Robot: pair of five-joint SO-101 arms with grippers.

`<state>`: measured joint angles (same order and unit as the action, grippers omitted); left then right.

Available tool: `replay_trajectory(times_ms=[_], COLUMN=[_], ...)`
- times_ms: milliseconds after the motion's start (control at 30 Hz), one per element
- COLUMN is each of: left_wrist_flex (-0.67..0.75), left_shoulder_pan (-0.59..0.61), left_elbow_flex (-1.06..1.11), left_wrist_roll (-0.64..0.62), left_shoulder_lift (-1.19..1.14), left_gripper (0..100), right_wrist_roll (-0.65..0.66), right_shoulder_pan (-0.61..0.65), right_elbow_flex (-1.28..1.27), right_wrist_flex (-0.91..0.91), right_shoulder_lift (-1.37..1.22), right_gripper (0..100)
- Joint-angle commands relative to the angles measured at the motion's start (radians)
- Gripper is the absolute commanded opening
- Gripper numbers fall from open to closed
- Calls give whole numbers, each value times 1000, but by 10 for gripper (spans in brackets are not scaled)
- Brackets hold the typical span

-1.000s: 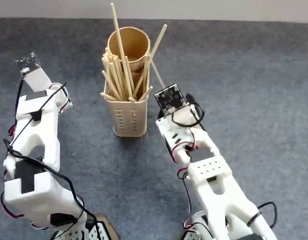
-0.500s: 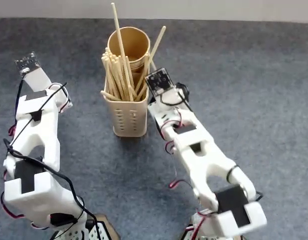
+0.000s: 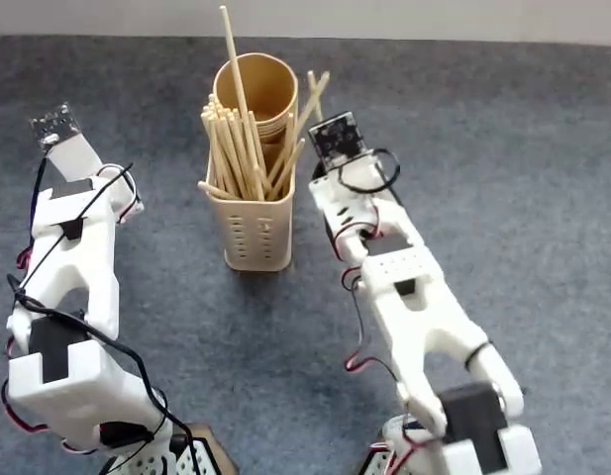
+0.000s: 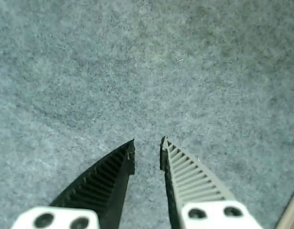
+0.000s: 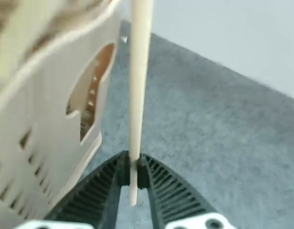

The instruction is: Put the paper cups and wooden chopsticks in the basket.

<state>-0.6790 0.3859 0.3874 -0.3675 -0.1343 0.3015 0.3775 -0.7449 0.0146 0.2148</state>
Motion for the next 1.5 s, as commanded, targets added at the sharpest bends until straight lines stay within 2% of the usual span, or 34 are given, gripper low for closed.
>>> replay_trajectory(times_ms=[0, 100, 200, 333, 400, 533, 667, 800, 1000, 1100, 1467], left_wrist_flex=[-5, -5, -5, -3, -2, -3, -2, -2, -2, -2, 0], left_shoulder_pan=[-18, -18, -27, -33, -33, -33, -33, -33, -53, -62, -67], left_elbow_flex=[-28, -28, -28, -21, -15, -8, 4, 4, 8, 10, 22], left_wrist_roll=[-5, -5, -5, -3, -3, -3, -3, -2, 5, 43, 48], left_shoulder_lift=[4, 4, 4, 4, 4, 4, 4, 4, 4, 4, 4], left_gripper=[126, 126, 126, 126, 126, 126, 126, 126, 126, 126, 126], right_wrist_roll=[9, 2, -78, -170, -190, -189, -193, -195, -186, -137, -140], right_shoulder_pan=[-15, -8, -8, 41, 107, 196, 200, 214, 219, 219, 217], right_elbow_flex=[45, 47, 88, 269, 352, 437, 661, 901, 1150, 1168, 1145], right_wrist_flex=[77, 105, 117, 282, 346, 360, 381, 515, 595, 593, 496], right_shoulder_lift=[145, 246, 354, 386, 374, 259, 93, -47, -142, -150, -314], right_gripper=[4, 4, 4, 4, 4, 4, 4, 4, 4, 4, 4])
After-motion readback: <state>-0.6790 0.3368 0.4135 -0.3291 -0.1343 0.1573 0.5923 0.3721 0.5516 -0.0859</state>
